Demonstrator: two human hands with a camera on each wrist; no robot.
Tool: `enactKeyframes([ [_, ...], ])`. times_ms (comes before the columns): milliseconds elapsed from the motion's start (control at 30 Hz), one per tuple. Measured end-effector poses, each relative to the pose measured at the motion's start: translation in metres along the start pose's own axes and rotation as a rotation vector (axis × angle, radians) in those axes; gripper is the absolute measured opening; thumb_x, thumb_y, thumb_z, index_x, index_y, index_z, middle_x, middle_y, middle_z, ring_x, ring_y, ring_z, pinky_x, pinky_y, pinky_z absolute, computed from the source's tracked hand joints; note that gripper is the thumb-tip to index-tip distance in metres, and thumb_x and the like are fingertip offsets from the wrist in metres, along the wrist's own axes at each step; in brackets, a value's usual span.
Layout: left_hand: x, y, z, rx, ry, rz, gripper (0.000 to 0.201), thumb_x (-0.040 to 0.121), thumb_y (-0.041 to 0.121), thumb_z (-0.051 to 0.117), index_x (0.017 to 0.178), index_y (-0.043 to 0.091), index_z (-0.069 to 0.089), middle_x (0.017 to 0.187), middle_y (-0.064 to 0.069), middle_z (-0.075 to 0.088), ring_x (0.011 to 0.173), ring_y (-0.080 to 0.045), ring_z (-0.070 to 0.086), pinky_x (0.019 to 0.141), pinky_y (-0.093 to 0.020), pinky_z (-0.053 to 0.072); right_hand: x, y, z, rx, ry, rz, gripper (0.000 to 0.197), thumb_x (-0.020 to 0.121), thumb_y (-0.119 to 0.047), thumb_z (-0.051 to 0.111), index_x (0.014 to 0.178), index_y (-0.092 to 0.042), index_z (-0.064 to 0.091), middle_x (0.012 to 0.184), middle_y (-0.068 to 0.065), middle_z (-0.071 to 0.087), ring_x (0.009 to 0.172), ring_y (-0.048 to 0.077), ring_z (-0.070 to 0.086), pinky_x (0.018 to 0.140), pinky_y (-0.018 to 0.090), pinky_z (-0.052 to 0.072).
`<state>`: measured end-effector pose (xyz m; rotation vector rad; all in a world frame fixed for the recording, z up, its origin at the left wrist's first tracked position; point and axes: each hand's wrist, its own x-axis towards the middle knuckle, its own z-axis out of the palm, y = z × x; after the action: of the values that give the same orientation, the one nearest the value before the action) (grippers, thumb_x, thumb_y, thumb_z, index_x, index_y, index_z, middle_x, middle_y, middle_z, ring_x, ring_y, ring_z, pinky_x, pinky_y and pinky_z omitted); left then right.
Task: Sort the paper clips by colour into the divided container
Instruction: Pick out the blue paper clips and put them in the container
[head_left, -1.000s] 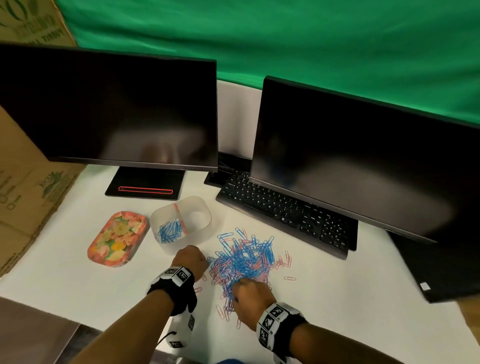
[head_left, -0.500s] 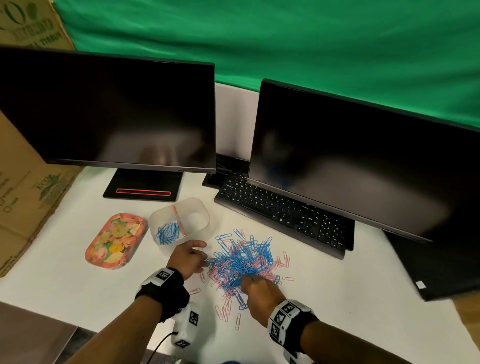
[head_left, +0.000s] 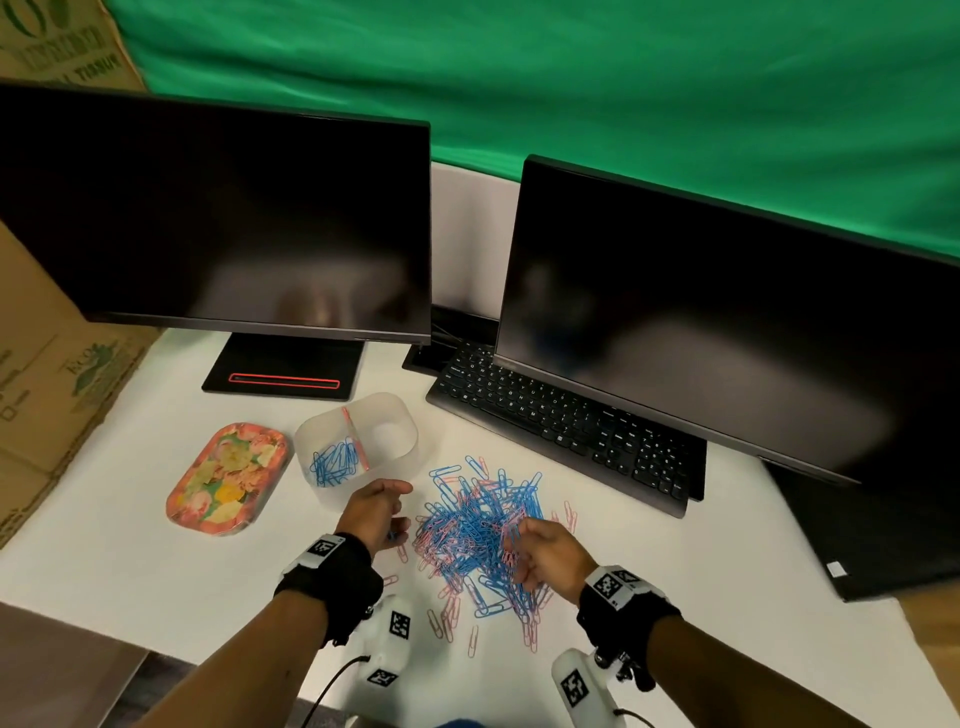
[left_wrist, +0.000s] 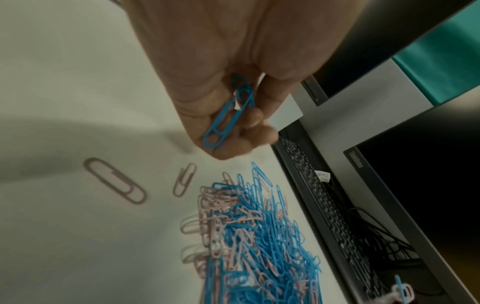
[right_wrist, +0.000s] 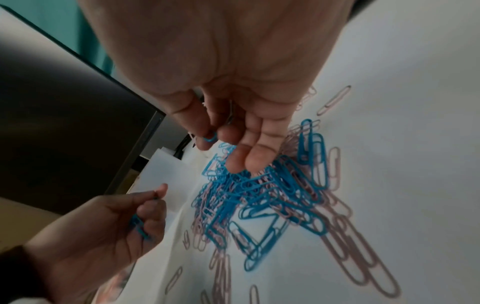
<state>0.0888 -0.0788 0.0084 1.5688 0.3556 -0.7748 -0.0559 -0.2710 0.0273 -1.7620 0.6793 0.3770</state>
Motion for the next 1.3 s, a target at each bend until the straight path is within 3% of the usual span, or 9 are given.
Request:
enactKeyframes([
  [200, -0.005, 0.003, 0.008, 0.191, -0.077, 0.037, 0.023, 0.095, 0.005, 0.041, 0.095, 0.008, 0.064, 0.068, -0.005, 0.033, 0.042, -0.012, 0.021, 0.043, -0.018, 0.02, -0.003, -0.004, -0.009, -0.229, 0.088, -0.111, 0.031, 0.092, -0.017, 0.059, 0.064, -0.03, 0.06, 0.052, -0.017, 0.056, 0.049, -0.013, 0.053, 0.052, 0.001, 0.036],
  [333, -0.009, 0.0, 0.018, 0.354, -0.162, 0.067, 0.017, 0.093, 0.008, 0.05, 0.087, 0.012, 0.065, 0.067, -0.006, 0.039, 0.04, -0.013, 0.026, 0.044, -0.019, 0.024, -0.002, -0.002, -0.014, -0.277, 0.07, -0.152, 0.022, 0.089, -0.016, 0.064, 0.067, -0.019, 0.065, 0.059, -0.02, 0.053, 0.053, -0.019, 0.052, 0.054, 0.001, 0.037],
  [467, -0.018, -0.001, 0.032, 0.432, -0.225, 0.112, 0.012, 0.094, 0.013, 0.052, 0.091, 0.013, 0.064, 0.06, 0.002, 0.045, 0.044, -0.013, 0.032, 0.043, -0.017, 0.03, -0.001, -0.006, -0.016, -0.193, 0.085, -0.167, 0.02, 0.087, -0.007, 0.062, 0.073, -0.02, 0.067, 0.066, -0.01, 0.064, 0.052, -0.009, 0.057, 0.057, 0.005, 0.042],
  [600, -0.025, 0.002, 0.047, 0.395, -0.287, 0.135, 0.013, 0.093, 0.021, 0.056, 0.102, 0.018, 0.064, 0.062, 0.002, 0.043, 0.044, -0.011, 0.032, 0.045, -0.019, 0.027, 0.002, -0.009, -0.016, 0.026, 0.078, -0.094, 0.015, 0.088, 0.0, 0.055, 0.086, -0.009, 0.067, 0.069, 0.005, 0.068, 0.055, 0.015, 0.063, 0.053, 0.026, 0.051],
  [733, -0.036, 0.003, 0.061, 0.531, -0.412, 0.357, 0.015, 0.094, 0.027, 0.058, 0.09, 0.013, 0.064, 0.048, 0.011, 0.043, 0.042, 0.0, 0.036, 0.047, -0.019, 0.03, 0.003, -0.017, -0.01, 0.094, 0.036, -0.091, 0.016, 0.088, 0.003, 0.051, 0.085, -0.007, 0.063, 0.071, 0.012, 0.066, 0.059, 0.023, 0.063, 0.05, 0.025, 0.049],
  [833, -0.032, 0.002, 0.067, 0.424, -0.359, 0.279, 0.018, 0.095, 0.018, 0.053, 0.077, 0.016, 0.058, 0.054, 0.008, 0.044, 0.041, -0.006, 0.035, 0.043, -0.02, 0.031, 0.005, -0.02, -0.003, 0.127, 0.029, -0.088, 0.014, 0.089, 0.001, 0.053, 0.085, -0.008, 0.064, 0.071, 0.01, 0.067, 0.059, 0.021, 0.063, 0.055, 0.028, 0.053],
  [1000, -0.028, 0.007, 0.061, 0.06, -0.257, 0.005, 0.025, 0.089, 0.008, 0.038, 0.066, 0.014, 0.042, 0.059, -0.003, 0.038, 0.043, -0.012, 0.023, 0.044, -0.02, 0.016, -0.004, -0.01, 0.001, -0.454, 0.02, -0.254, 0.011, 0.082, -0.016, 0.059, 0.089, -0.021, 0.066, 0.073, -0.007, 0.064, 0.068, 0.011, 0.061, 0.067, 0.022, 0.05],
  [1133, -0.021, 0.008, 0.045, -0.233, -0.215, -0.108, 0.018, 0.085, 0.012, 0.036, 0.069, 0.014, 0.044, 0.06, -0.004, 0.043, 0.042, -0.014, 0.03, 0.041, -0.02, 0.019, -0.014, 0.012, 0.014, -1.001, -0.115, -0.393, 0.029, 0.085, -0.026, 0.056, 0.113, -0.017, 0.058, 0.115, 0.005, 0.057, 0.107, 0.026, 0.055, 0.088, 0.033, 0.045],
  [1300, -0.014, 0.006, 0.032, -0.271, -0.188, -0.116, 0.016, 0.086, 0.011, 0.037, 0.075, 0.01, 0.049, 0.061, -0.005, 0.044, 0.045, -0.017, 0.036, 0.039, -0.021, 0.024, -0.014, 0.021, 0.025, -1.167, -0.094, -0.421, 0.036, 0.09, -0.023, 0.053, 0.122, -0.009, 0.054, 0.126, 0.012, 0.049, 0.119, 0.031, 0.046, 0.098, 0.038, 0.041],
])
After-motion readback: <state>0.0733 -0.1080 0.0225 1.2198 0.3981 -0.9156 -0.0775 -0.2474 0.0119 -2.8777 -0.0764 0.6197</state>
